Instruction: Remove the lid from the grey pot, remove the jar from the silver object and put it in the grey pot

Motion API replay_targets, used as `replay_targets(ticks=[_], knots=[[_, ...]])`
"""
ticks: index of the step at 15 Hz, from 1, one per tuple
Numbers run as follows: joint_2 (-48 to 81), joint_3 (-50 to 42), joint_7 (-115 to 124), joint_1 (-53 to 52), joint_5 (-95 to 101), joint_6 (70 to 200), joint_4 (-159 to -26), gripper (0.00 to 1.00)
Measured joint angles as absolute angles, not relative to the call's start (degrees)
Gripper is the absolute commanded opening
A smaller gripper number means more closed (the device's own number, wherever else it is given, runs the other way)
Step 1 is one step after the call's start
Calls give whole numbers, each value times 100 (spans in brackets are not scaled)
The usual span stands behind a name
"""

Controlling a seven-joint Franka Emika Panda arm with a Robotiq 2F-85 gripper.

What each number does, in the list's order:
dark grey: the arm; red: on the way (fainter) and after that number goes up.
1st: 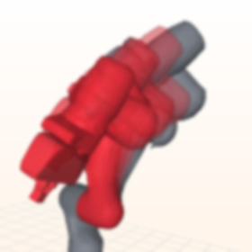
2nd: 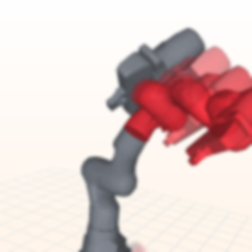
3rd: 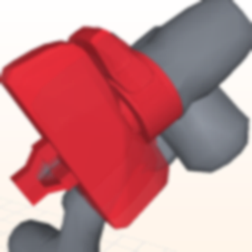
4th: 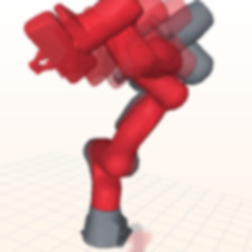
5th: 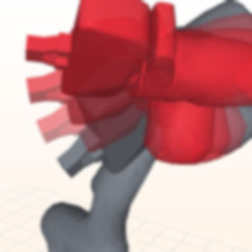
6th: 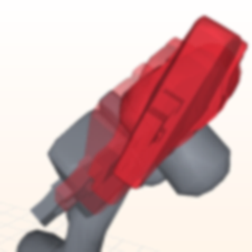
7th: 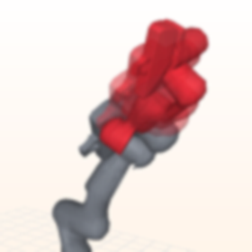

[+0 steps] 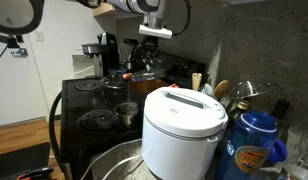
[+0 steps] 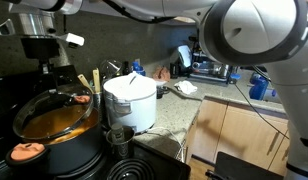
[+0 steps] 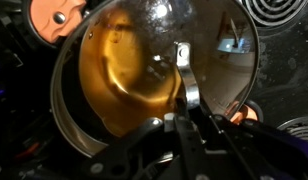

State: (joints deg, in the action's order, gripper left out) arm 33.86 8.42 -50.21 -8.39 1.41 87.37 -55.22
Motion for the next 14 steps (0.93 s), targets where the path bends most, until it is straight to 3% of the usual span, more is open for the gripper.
replay_targets(ticks=[14], knots=[[3496,1214,-5467,-863,-192,7928,-4673,5]])
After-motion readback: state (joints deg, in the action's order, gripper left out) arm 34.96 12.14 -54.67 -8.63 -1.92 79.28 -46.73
